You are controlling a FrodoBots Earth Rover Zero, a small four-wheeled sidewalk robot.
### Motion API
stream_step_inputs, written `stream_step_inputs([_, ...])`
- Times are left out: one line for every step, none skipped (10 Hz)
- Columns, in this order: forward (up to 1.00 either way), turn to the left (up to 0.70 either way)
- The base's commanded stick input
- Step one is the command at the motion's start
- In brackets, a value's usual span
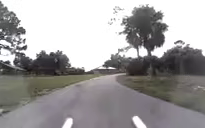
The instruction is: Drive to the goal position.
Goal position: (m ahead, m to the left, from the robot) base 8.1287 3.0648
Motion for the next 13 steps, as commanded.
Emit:
stream_step_inputs([0.69,0.03])
stream_step_inputs([0.69,0.03])
stream_step_inputs([0.69,0.03])
stream_step_inputs([0.69,0.03])
stream_step_inputs([0.69,0.03])
stream_step_inputs([0.69,0.03])
stream_step_inputs([0.69,0.03])
stream_step_inputs([0.69,0.03])
stream_step_inputs([0.69,0.05])
stream_step_inputs([0.69,0.32])
stream_step_inputs([0.69,0.34])
stream_step_inputs([0.69,0.34])
stream_step_inputs([0.69,0.34])
